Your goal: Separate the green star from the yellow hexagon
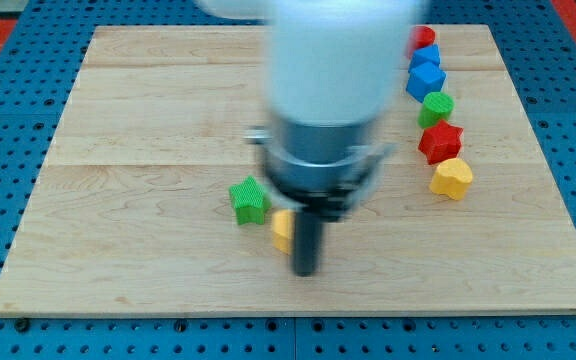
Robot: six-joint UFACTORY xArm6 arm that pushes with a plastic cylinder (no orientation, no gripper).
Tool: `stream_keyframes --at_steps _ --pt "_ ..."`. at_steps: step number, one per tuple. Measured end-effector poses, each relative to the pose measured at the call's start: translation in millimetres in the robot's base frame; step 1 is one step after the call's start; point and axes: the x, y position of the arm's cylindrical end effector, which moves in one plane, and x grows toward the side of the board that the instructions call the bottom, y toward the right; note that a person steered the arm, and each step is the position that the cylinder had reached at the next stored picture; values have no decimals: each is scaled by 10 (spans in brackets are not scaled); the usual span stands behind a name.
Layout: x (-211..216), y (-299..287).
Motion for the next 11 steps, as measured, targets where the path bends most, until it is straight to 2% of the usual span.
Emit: stream_keyframes --at_steps 1,2,3,4,5,6,7,9,10,11 --pt "24 249" --pt "-104 760" --pt "-173 -36" --pt "-108 -394" --pt "-92 -63" --pt "-375 21" --pt "-1042 -297" --pt "-1165 -998" --pt "-1487 -1267" --pt "-947 -1457"
